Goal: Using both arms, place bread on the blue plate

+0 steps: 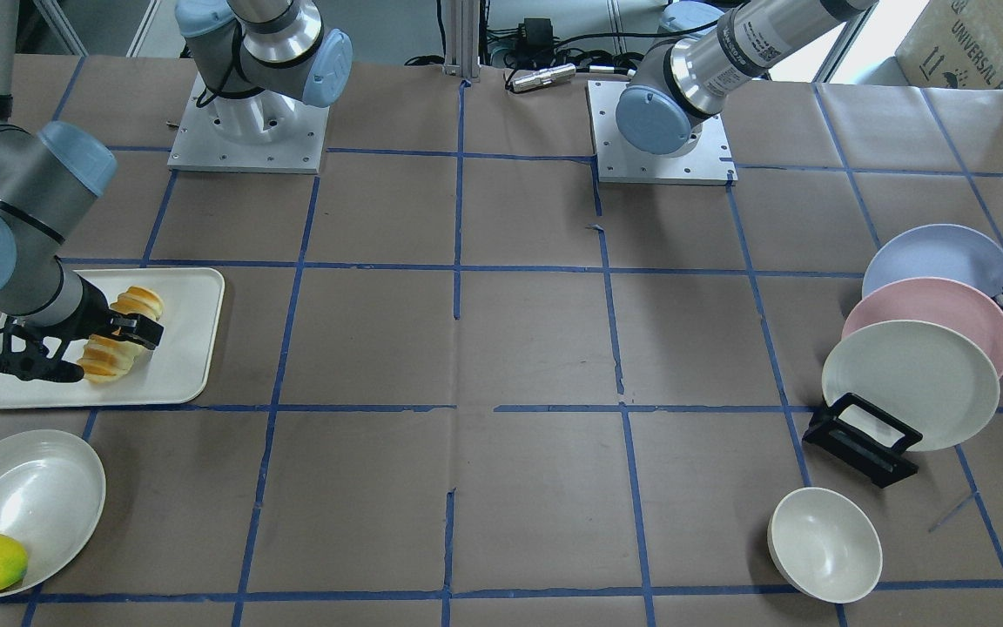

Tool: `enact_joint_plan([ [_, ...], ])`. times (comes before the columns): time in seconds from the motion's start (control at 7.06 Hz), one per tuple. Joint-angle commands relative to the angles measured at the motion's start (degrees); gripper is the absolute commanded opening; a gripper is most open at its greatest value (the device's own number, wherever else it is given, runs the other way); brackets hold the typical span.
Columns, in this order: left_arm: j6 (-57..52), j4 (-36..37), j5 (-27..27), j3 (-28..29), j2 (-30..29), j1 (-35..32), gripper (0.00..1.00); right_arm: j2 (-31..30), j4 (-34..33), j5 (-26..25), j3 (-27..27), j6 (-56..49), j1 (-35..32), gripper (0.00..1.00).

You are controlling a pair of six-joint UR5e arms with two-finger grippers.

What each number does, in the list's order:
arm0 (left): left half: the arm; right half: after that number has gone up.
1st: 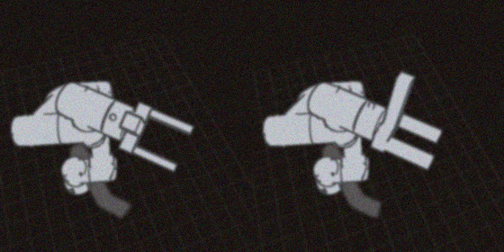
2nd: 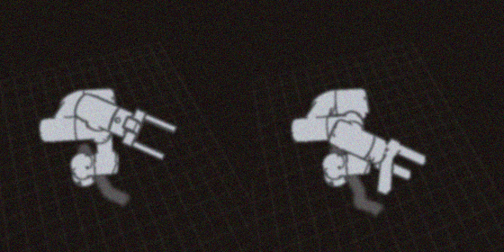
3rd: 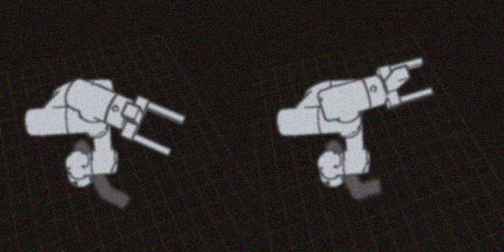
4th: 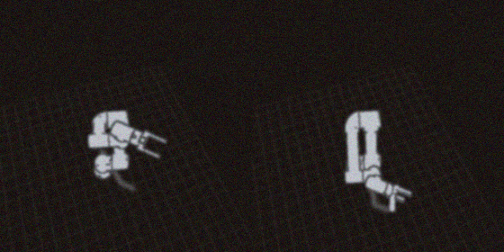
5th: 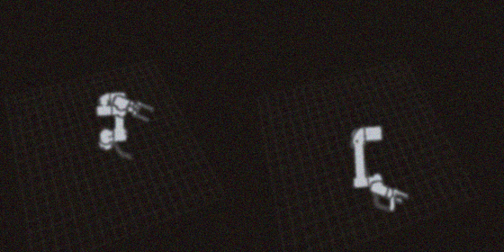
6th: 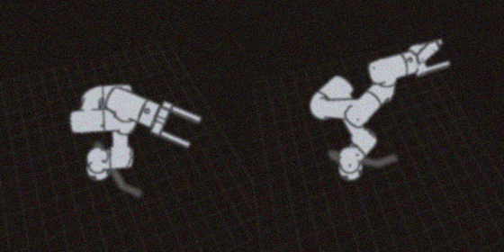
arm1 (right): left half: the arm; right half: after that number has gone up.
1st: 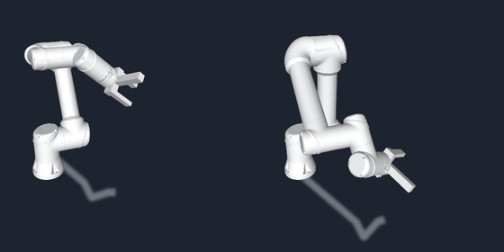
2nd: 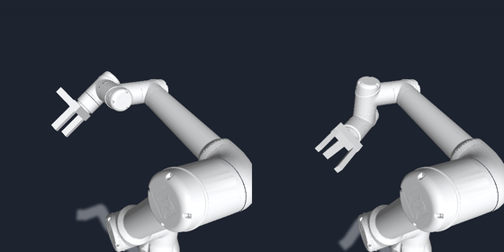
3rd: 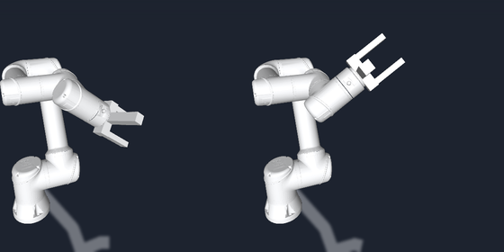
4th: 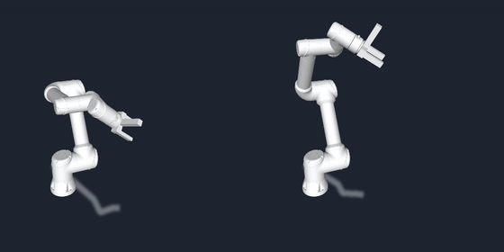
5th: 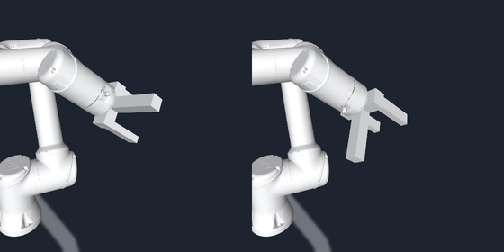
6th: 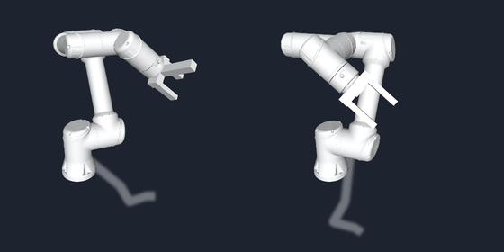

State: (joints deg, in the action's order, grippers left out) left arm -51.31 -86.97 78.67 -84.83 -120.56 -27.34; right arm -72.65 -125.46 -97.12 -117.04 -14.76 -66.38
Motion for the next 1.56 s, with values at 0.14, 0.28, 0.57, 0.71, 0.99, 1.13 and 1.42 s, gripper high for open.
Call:
enact_joint_plan([
  [0.14,-0.02,-10.29,0.35,-0.07,8.99,0.18,0.01,0.40,-0.75,0.09,0.05,-0.62,-0.07,0.32],
  [0.28,0.07,-14.24,0.43,-0.07,12.33,0.44,0.01,0.14,-0.75,0.09,0.14,-1.93,-0.07,0.08],
  [0.57,-0.02,-17.88,0.43,0.10,14.65,2.11,0.01,-0.56,-0.40,0.09,1.10,-2.03,-0.24,0.07],
  [0.71,0.07,-18.93,0.35,0.28,14.91,2.11,0.01,-3.00,0.30,0.17,2.41,-2.20,-0.59,0.07],
  [0.99,2.51,-24.45,0.26,-0.16,20.94,1.59,0.01,-8.71,1.70,0.79,4.26,-2.20,-3.92,0.08],
  [1.13,3.83,-25.09,-0.26,-1.29,22.28,1.24,0.01,-11.43,6.24,2.01,6.19,-2.20,-5.42,0.09],
  [1.42,10.05,-25.09,-7.17,-1.21,22.38,-4.08,0.01,-14.88,19.75,7.72,15.12,-1.42,-8.40,0.09],
])
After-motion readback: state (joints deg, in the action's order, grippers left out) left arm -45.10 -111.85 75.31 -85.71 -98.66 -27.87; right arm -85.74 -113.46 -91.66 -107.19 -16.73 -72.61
